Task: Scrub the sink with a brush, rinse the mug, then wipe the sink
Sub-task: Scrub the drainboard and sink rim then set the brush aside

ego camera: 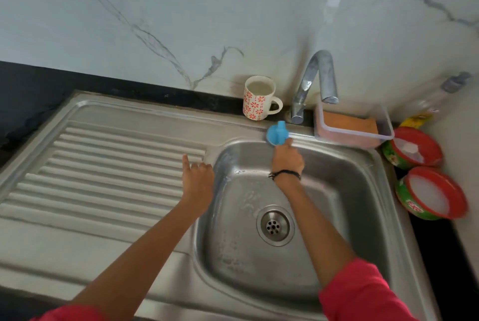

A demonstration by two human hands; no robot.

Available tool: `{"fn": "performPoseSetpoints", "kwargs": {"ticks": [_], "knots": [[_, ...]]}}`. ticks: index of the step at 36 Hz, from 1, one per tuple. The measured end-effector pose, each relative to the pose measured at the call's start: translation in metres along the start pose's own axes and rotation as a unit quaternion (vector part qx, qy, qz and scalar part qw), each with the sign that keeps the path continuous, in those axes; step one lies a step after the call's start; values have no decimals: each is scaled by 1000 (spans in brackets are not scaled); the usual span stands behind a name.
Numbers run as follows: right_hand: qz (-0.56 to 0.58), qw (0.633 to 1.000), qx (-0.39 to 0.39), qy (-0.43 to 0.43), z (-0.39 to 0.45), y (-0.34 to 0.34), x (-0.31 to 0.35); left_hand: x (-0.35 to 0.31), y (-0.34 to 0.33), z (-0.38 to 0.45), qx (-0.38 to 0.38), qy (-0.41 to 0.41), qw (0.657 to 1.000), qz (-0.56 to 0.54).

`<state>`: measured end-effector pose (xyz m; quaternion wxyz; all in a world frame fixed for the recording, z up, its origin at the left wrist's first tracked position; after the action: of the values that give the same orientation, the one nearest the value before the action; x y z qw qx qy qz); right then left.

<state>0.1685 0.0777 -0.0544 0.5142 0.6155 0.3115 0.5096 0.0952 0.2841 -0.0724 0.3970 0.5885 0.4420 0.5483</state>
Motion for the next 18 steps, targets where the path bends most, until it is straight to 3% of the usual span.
{"fn": "performPoseSetpoints", "kwargs": {"ticks": [4, 6, 14, 18], "knots": [[-39, 985, 41, 166, -14, -21, 51, -11, 3, 2, -28, -20, 999, -14], [-52, 980, 34, 187, -7, -16, 51, -16, 3, 2, -38, -34, 998, -21], [-69, 994, -9, 88, 14, 11, -45, -47, 15, 13, -74, -82, 989, -99], [-67, 995, 15, 74, 11, 18, -78, -73, 42, 25, -104, -103, 971, -188]]}}
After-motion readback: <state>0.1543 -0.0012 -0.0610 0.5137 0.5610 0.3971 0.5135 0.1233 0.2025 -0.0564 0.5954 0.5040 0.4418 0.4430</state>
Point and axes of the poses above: each hand's wrist, its own z-axis towards the middle knuckle, its own y-axis out of the back of the hand, x = y × z, the point moved 10 cm from there along z, towards the middle knuckle, and after that the axes turned 12 degrees about -x, right-handed, at the moved point
